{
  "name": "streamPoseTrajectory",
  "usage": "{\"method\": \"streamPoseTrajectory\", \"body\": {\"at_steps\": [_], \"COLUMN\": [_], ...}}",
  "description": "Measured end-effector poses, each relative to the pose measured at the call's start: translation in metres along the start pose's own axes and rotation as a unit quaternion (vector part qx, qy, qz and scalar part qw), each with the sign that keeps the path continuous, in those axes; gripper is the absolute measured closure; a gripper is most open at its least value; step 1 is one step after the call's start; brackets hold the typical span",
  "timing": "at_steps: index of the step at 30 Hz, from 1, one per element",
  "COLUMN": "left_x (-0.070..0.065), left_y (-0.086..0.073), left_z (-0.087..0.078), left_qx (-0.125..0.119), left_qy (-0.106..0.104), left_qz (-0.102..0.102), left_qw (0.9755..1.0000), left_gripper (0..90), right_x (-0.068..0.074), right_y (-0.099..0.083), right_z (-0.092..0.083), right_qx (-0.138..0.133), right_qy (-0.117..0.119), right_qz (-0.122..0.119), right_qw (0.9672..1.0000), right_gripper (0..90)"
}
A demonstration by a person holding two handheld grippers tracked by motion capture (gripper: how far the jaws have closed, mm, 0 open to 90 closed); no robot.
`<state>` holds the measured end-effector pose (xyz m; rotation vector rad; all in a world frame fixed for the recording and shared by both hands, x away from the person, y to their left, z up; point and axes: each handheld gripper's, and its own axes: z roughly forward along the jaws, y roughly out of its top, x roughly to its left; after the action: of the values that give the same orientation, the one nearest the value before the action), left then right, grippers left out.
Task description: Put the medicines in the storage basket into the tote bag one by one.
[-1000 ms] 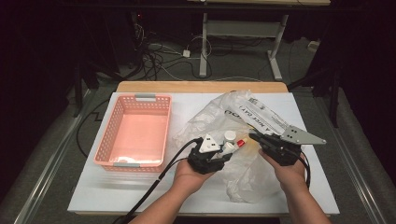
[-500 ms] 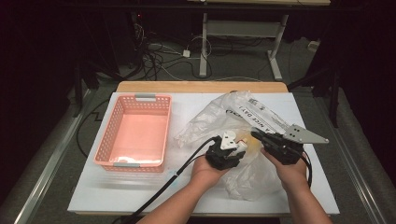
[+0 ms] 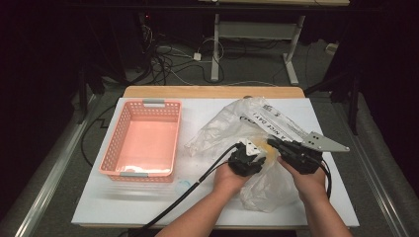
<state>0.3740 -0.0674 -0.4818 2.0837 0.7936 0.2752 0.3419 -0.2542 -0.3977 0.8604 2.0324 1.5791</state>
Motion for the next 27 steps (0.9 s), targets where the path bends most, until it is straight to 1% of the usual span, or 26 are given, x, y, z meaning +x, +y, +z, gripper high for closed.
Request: {"method": "streamPoseTrajectory", "body": {"at_steps": [3, 6, 9, 10, 12, 16, 20, 21, 23, 25, 27], "left_x": [0.000, 0.001, 0.002, 0.001, 0.002, 0.004, 0.007, 0.008, 0.009, 0.010, 0.011], "left_y": [-0.001, 0.000, 0.000, 0.000, -0.002, -0.011, -0.026, -0.030, -0.038, -0.046, -0.054], "left_z": [0.001, -0.001, -0.007, -0.011, -0.017, -0.033, -0.052, -0.057, -0.066, -0.077, -0.088], "left_qx": [0.001, -0.001, -0.003, -0.006, -0.009, -0.010, -0.004, -0.002, 0.005, 0.012, 0.016], "left_qy": [-0.003, -0.006, -0.007, -0.005, -0.015, -0.025, -0.037, -0.038, -0.043, -0.040, -0.042], "left_qz": [0.000, 0.000, -0.002, -0.008, -0.003, -0.004, 0.008, 0.008, 0.007, 0.010, 0.007], "left_qw": [1.0000, 1.0000, 1.0000, 0.9999, 0.9998, 0.9996, 0.9993, 0.9993, 0.9990, 0.9991, 0.9990], "left_gripper": [56.2, 49.2, 45.5, 45.1, 45.0, 42.9, 42.8, 41.4, 39.0, 36.2, 33.9], "right_x": [0.000, -0.001, -0.001, 0.000, 0.000, 0.001, 0.001, 0.002, 0.002, 0.002, 0.003], "right_y": [0.000, 0.000, 0.000, 0.000, 0.000, 0.000, -0.001, -0.001, -0.001, -0.001, -0.001], "right_z": [0.000, 0.000, 0.000, 0.001, 0.001, 0.001, 0.001, 0.001, 0.001, 0.001, 0.000], "right_qx": [0.001, 0.001, 0.002, 0.003, 0.003, 0.003, 0.006, 0.008, 0.006, 0.007, 0.008], "right_qy": [-0.001, -0.001, -0.001, 0.000, 0.001, 0.002, 0.003, 0.003, 0.002, 0.001, 0.000], "right_qz": [0.002, 0.002, 0.002, 0.000, -0.003, -0.004, -0.005, -0.001, -0.005, -0.006, -0.008], "right_qw": [1.0000, 1.0000, 1.0000, 1.0000, 1.0000, 1.0000, 1.0000, 1.0000, 1.0000, 1.0000, 0.9999], "right_gripper": [90.0, 90.0, 90.0, 90.0, 90.0, 90.0, 90.0, 90.0, 90.0, 90.0, 90.0]}}
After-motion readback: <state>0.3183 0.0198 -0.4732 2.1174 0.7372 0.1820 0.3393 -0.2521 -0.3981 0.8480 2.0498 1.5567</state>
